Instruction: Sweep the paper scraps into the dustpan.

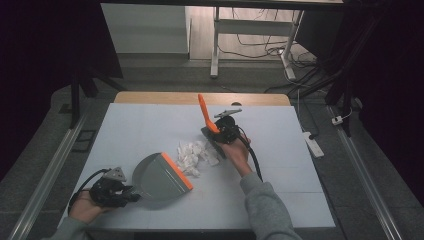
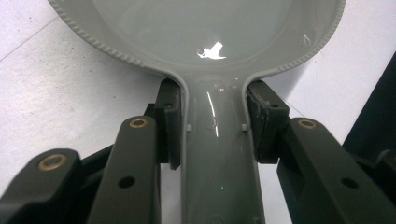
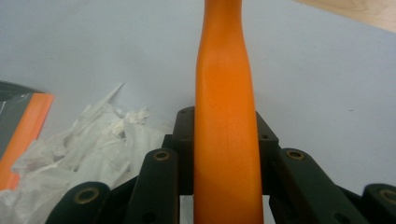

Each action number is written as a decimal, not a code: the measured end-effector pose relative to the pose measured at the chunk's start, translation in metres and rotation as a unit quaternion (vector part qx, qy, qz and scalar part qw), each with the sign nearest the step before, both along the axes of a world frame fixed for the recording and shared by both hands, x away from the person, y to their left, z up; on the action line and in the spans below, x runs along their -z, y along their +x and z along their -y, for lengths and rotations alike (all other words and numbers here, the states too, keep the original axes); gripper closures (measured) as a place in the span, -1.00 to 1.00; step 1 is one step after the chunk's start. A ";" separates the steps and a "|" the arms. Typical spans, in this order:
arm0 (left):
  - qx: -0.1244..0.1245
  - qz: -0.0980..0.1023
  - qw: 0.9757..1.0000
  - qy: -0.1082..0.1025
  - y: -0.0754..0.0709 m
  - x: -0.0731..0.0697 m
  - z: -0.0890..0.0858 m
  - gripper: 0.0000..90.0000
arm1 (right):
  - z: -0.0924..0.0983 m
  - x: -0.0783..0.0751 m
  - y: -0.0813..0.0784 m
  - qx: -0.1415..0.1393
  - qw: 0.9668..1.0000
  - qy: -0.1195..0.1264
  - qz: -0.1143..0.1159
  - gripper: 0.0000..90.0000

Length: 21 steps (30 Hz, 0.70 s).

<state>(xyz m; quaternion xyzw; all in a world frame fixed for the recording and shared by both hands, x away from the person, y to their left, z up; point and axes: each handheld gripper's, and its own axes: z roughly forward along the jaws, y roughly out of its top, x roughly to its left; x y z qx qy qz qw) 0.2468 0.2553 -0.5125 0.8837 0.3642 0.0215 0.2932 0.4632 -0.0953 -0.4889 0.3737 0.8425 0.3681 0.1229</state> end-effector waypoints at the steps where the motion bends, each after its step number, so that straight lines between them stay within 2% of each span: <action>1: 0.000 0.000 1.000 0.001 0.000 0.000 0.000 0.36 | -0.003 0.001 0.000 -0.001 1.000 0.000 -0.004 0.57; 9: 0.001 -0.001 1.000 0.000 0.001 0.001 0.001 0.36 | -0.024 0.009 -0.005 -0.024 0.999 0.000 -0.022 0.58; 21: 0.001 -0.001 1.000 0.000 0.002 0.001 0.002 0.36 | -0.044 0.011 -0.019 -0.053 0.998 0.000 -0.026 0.58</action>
